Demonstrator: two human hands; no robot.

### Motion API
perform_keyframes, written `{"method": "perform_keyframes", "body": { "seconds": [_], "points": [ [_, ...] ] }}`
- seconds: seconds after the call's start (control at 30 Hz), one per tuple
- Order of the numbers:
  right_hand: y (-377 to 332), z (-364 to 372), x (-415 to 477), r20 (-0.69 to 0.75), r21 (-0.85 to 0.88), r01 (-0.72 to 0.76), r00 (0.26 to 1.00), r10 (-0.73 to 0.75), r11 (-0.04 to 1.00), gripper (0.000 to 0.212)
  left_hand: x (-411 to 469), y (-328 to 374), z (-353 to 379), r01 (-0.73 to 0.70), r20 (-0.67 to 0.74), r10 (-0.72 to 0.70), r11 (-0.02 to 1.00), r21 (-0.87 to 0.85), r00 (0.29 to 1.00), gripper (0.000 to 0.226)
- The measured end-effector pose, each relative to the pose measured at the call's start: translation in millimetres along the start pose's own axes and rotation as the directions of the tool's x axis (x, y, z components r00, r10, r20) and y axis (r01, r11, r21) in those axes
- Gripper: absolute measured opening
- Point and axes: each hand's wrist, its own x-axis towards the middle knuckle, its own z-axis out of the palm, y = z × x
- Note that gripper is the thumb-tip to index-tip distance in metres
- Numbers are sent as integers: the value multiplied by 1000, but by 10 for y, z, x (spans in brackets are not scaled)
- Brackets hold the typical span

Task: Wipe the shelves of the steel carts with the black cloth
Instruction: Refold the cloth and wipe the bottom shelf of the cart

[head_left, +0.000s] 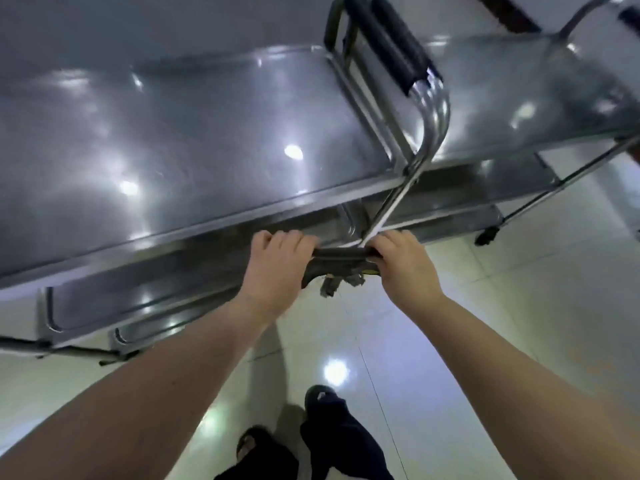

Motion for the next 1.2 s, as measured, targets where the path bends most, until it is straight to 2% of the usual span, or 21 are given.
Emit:
{"method": "perform_keyframes", "body": {
  "seconds": [0.13,0.23,0.33,0.43,0.57,0.63,0.77,0.9,1.0,1.2],
  "points": [
    [-600,-1421,230,-81,36,84,993,-81,996,14,479,-30,-1568,-149,-63,151,988,44,986,42],
    [-848,-2321,398,-105,21,94,990,-91,995,13,873,1,-2492,-269,-162,292,952,146,943,40],
    [-1074,-3105,610,-179,-5,71,981,-70,997,12,1254,90,-3298,-329,-273,384,917,227,882,36],
    [-1309,-3815,788,-276,-23,69,958,-73,997,15,1622,131,-4009,-327,-346,431,890,319,833,20],
    [-1523,-4595,902,-480,-124,99,865,-147,987,13,1959,313,-4867,-268,-322,494,794,545,808,26],
    [-1556,-4906,916,-567,-152,69,811,-144,986,12,2086,465,-5208,-237,-340,506,770,593,792,28],
    [-1534,-5325,872,-676,-121,-47,736,-47,992,11,2323,791,-5581,-185,-424,540,749,637,727,24],
    [-1400,-5621,761,-740,-95,-159,671,37,983,13,2569,1143,-5727,-212,-475,561,768,604,678,20],
    [-1200,-5825,621,-759,-139,-203,650,28,969,15,2746,1438,-5691,-259,-525,543,815,519,656,16],
    [-517,-6090,271,-757,-265,-301,653,-5,916,18,3114,2191,-5247,-332,-564,485,873,357,668,15]
  ]
}}
